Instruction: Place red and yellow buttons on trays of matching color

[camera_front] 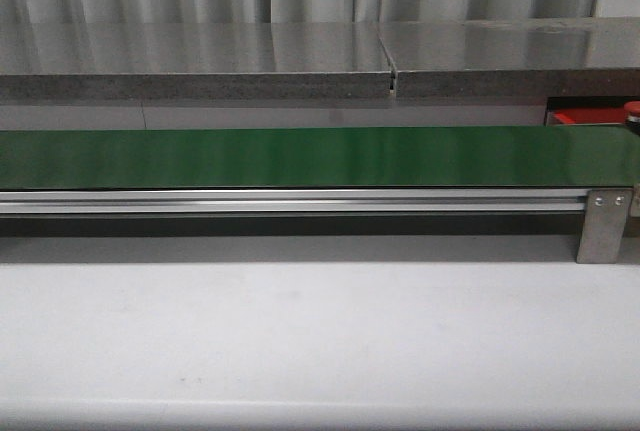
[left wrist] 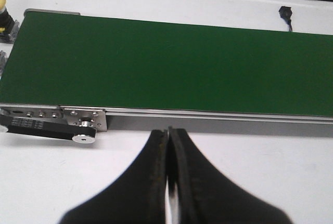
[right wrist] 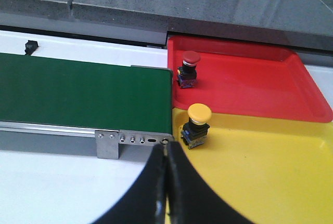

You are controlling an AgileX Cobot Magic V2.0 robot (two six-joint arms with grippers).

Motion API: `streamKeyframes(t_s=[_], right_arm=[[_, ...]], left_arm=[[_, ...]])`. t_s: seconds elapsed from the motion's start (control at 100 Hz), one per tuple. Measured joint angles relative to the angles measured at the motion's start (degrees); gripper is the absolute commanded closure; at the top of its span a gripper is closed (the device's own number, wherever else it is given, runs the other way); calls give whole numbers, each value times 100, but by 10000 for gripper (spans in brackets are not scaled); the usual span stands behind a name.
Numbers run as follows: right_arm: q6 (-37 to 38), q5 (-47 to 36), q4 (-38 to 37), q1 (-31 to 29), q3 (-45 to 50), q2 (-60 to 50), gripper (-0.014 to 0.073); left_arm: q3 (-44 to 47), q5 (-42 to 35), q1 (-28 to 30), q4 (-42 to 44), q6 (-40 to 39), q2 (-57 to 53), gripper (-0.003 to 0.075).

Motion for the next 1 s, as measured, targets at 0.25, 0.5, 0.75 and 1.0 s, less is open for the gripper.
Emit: streamKeyframes(t_s=[0.25, 0.5, 0.75, 1.0], right_arm=[[0, 0, 0, 0, 0, 0, 711], [0, 0, 0, 0, 0, 0, 711], [0, 0, 0, 0, 0, 0, 711], [0, 0, 0, 0, 0, 0, 711]], left_arm=[[-471, 66, 745, -32, 0, 713, 741], [-886, 474, 1736, -87, 57, 1329, 738], [-1301, 856, 2611, -217, 127, 2107, 406], [-1625, 918, 3143, -258, 134, 2780, 154]])
